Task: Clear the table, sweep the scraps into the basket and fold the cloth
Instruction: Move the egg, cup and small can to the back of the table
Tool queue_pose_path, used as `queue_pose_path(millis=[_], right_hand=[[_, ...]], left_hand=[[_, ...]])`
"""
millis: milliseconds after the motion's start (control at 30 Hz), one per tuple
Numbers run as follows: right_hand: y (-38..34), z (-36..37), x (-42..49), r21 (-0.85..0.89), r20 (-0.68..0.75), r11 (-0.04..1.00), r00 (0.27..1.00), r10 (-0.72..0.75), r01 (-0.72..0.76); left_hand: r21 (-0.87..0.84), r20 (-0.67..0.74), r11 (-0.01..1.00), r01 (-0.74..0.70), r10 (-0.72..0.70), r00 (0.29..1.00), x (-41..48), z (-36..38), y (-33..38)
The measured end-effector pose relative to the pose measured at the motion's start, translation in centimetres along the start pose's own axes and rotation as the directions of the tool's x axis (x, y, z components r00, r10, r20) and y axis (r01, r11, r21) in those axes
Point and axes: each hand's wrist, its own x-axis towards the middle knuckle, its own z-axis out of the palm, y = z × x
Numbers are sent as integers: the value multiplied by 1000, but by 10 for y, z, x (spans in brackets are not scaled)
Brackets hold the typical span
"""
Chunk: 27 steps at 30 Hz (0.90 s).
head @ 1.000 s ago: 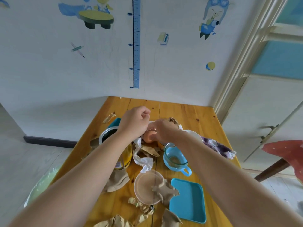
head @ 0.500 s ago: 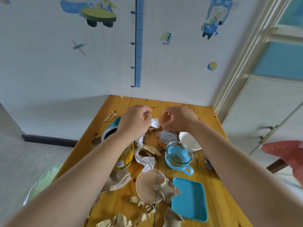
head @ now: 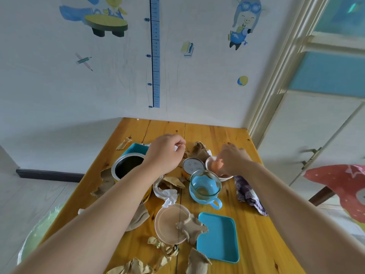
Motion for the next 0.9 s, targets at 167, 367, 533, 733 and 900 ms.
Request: queue_pose_path(millis=[167,367,533,733,900], right_hand=[[9,-1,-1,33,-9,998,999,-52,53],[30,9,3,281,181,953,968,-171,115],[29,26,9,292,197,942,953,-229,166],[30,23,7,239,87,954,975,-207,181],[36,10,2,407,57,900,979,-197,157]], left_hand=[[12,16,1000,-6,6,1000,0,4,1],[-16,-23,999,35,-36,999,6,4,3],[-1,-60,999,42,-42,997,9,8,8],[1,-60,999,42,-42,997,17,14,6],[-21,-63,1000,19,-20,998,28,20,11]])
